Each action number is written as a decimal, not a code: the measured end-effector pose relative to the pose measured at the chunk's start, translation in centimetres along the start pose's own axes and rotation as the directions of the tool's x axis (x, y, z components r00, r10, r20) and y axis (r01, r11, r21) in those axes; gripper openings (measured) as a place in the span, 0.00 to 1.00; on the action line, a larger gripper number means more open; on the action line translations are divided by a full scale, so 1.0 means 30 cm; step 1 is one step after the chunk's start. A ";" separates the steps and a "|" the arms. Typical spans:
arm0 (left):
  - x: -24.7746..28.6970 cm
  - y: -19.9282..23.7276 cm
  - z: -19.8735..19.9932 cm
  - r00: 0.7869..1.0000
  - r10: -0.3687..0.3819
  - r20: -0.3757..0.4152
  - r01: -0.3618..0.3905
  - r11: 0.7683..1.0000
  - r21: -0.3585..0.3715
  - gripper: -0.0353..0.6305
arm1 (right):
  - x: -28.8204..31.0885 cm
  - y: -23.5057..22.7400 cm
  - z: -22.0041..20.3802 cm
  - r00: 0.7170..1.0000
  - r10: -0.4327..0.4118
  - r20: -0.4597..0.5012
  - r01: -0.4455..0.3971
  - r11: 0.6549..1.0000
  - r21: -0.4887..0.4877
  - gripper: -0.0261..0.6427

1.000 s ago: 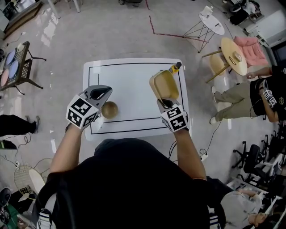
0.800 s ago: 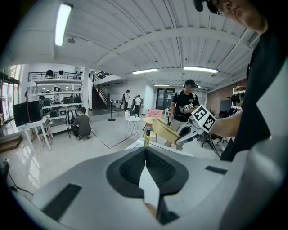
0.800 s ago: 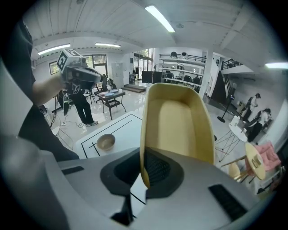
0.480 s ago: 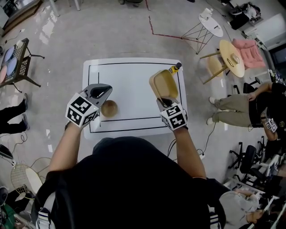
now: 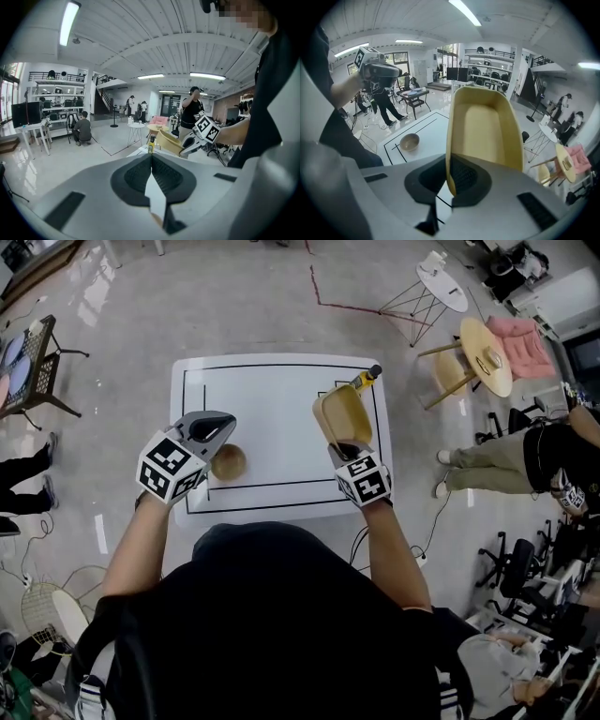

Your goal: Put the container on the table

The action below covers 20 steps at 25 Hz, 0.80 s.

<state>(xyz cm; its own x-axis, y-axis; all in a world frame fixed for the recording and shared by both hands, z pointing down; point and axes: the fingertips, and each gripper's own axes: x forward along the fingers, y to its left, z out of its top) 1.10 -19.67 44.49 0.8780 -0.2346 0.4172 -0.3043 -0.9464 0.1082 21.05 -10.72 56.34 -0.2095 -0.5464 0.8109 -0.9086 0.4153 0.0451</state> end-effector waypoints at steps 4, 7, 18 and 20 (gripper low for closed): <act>0.013 -0.006 0.001 1.000 -0.002 0.008 0.002 1.000 0.000 0.06 | 0.019 -0.014 -0.028 1.000 0.002 -0.014 -0.002 1.000 0.007 0.05; 0.009 -0.003 0.000 1.000 0.007 0.018 -0.007 1.000 0.002 0.06 | 0.033 -0.017 -0.046 1.000 0.006 -0.027 -0.005 1.000 0.011 0.05; 0.027 0.023 -0.057 1.000 0.014 -0.010 -0.014 0.999 -0.028 0.06 | 0.122 -0.023 -0.092 0.996 0.024 -0.082 -0.024 1.000 0.000 0.05; 0.030 0.031 -0.060 1.000 0.018 -0.013 -0.018 0.999 -0.031 0.06 | 0.137 -0.030 -0.095 0.996 0.025 -0.090 -0.026 1.000 -0.007 0.05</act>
<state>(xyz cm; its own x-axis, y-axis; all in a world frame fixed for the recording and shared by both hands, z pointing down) 0.95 -20.37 46.59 0.8677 -0.2485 0.4305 -0.3314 -0.9348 0.1282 22.04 -11.26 61.30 -0.1990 -0.4681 0.8610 -0.9001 0.4347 0.0283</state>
